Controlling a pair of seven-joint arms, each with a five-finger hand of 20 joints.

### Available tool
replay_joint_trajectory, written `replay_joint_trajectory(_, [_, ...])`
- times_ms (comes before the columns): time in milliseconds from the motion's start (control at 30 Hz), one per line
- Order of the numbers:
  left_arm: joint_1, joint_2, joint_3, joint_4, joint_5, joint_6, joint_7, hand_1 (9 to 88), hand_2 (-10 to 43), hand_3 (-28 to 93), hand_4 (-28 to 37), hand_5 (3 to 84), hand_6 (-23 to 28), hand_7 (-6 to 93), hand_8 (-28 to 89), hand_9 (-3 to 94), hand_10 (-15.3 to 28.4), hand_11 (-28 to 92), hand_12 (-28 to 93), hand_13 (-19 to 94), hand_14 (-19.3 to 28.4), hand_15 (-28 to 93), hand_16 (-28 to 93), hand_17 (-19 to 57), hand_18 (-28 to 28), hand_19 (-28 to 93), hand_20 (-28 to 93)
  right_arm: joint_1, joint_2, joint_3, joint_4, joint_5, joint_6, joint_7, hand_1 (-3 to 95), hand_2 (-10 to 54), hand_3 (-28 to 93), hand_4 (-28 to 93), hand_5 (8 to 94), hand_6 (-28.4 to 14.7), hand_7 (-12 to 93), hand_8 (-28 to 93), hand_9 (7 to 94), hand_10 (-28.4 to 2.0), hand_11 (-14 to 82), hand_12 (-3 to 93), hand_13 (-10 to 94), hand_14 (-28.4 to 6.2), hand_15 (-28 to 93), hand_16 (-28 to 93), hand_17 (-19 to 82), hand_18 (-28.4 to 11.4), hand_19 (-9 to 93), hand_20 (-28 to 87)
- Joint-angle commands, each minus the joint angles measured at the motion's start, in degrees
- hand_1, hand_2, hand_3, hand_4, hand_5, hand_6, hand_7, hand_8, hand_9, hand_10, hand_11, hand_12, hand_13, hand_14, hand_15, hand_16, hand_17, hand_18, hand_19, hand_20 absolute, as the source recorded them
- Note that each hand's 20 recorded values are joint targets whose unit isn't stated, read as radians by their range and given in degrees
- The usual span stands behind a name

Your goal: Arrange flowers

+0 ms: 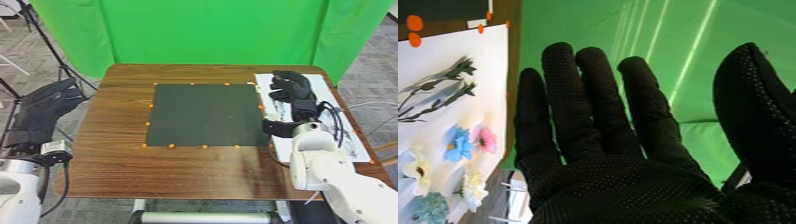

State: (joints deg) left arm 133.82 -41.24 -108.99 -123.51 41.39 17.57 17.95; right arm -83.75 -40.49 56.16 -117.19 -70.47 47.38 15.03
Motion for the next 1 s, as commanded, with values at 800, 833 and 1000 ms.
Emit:
replay_joint_trajectory(800, [6.4, -1.4, -3.58, -1.96, -0.24, 1.07, 1.66, 30.3, 0.5, 75, -19.2, 36.4, 8.3, 17.7, -12, 30.9, 18.1, 39, 7, 18, 22.8, 62, -16, -11.7, 20.4, 55, 8, 0.2, 2.3, 1.5, -7.1, -50.0, -23.2, 42.8, 28.3, -3.3, 75, -22, 54.6, -8.5, 32, -15, 62.2, -19.5, 72.4, 37.5, 66, -14.7, 93, 34, 34, -26.2, 93, 24])
replay_joint_trajectory(833, [6.8, -1.29, -3.77, -2.01, -0.31, 1.26, 1.9, 30.3, 0.5, 75, -19.2, 36.4, 8.3, 17.7, -12, 30.9, 18.1, 39, 7, 18, 22.8, 62, -16, -11.7, 20.4, 55, 8, -0.5, 2.6, 2.2, -7.5, -50.0, -24.2, 43.0, 28.4, -3.3, 75, -22, 55.0, -8.6, 32, -15, 62.6, -19.4, 72.3, 37.6, 66, -14.8, 93, 34, 34, -26.4, 93, 24])
replay_joint_trajectory(1000, [8.0, -1.23, -4.62, -2.34, -0.53, 1.44, 2.57, 30.3, 0.5, 75, -19.3, 36.3, 8.4, 17.8, -11, 30.9, 18.0, 39, 7, 18, 22.8, 62, -16, -11.8, 20.4, 55, 8, -5.5, 4.6, 6.1, -9.8, -51.7, -29.4, 45.7, 28.8, -3.5, 74, -22, 55.9, -9.1, 31, -14, 63.9, -19.7, 72.0, 38.5, 68, -14.7, 93, 34, 36, -26.8, 93, 26])
